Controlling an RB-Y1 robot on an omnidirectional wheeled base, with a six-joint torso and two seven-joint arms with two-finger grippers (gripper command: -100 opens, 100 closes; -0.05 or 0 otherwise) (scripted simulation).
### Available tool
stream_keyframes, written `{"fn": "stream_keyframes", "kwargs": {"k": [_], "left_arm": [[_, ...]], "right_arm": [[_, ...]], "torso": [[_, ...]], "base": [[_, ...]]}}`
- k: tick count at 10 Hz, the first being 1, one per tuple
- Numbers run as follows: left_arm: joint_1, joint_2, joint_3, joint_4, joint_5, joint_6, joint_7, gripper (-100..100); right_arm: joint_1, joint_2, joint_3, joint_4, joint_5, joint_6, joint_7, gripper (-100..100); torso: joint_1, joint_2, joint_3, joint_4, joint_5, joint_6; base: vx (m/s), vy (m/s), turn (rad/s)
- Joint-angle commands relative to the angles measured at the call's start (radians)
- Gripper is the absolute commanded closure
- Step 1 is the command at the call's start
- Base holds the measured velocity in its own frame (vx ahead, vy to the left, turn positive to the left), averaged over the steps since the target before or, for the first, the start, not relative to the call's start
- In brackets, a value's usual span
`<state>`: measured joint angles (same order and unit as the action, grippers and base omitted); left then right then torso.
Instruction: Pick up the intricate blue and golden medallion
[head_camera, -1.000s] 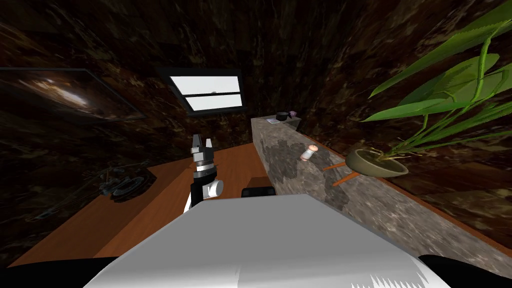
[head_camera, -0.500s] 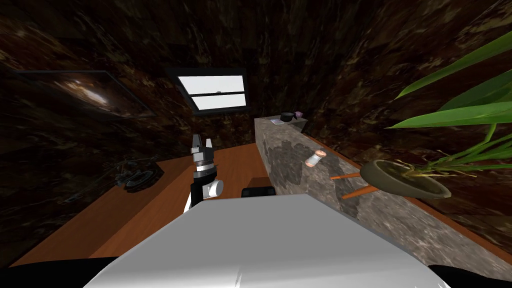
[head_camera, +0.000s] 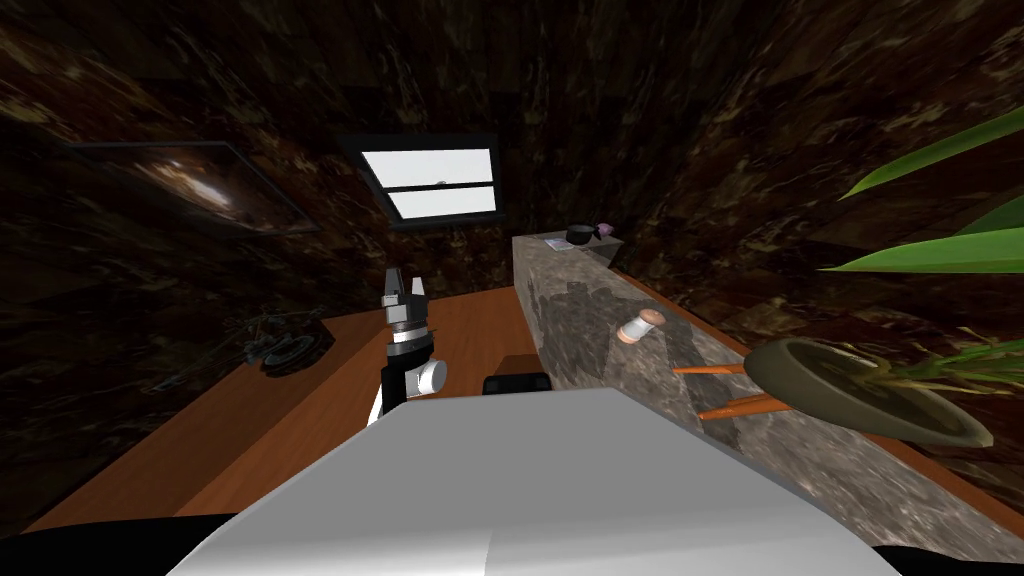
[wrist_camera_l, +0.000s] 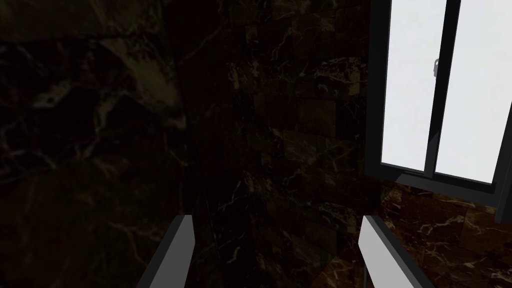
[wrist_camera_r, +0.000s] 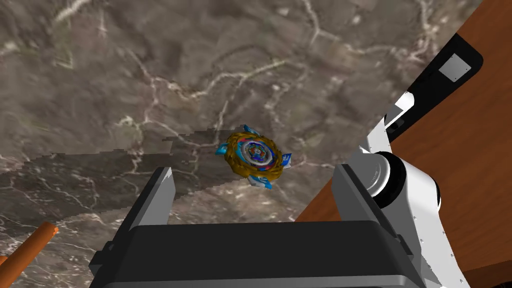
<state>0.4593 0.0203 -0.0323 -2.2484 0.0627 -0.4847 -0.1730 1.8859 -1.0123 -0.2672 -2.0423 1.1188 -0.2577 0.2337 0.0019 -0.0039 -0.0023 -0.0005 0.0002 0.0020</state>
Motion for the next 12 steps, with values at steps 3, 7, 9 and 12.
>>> {"fn": "stream_keyframes", "kwargs": {"k": [3,7,9,12], "left_arm": [[0.0,0.0,0.0,0.0,0.0,0.0,0.0,0],[0.0,0.0,0.0,0.0,0.0,0.0,0.0,0],[0.0,0.0,0.0,0.0,0.0,0.0,0.0,0],[0.0,0.0,0.0,0.0,0.0,0.0,0.0,0]], "right_arm": [[-0.053,0.003,0.033,0.046,-0.006,-0.006,0.007,-100],[-0.108,0.002,0.066,0.092,-0.012,-0.011,0.011,-100],[-0.111,0.002,0.068,0.095,-0.013,-0.011,0.012,100],[-0.111,0.001,0.067,0.095,-0.012,-0.012,0.013,100]], "torso": [[0.001,0.002,0.001,0.001,0.0,0.0],[0.002,0.003,0.002,0.001,0.0,0.0],[0.001,0.003,0.002,0.001,0.001,0.0],[0.0,0.003,0.002,0.001,0.0,0.001]], "base": [[-0.002,0.01,0.035],[-0.006,0.019,0.033],[0.0,0.0,0.0],[0.0,0.0,0.0]]}}
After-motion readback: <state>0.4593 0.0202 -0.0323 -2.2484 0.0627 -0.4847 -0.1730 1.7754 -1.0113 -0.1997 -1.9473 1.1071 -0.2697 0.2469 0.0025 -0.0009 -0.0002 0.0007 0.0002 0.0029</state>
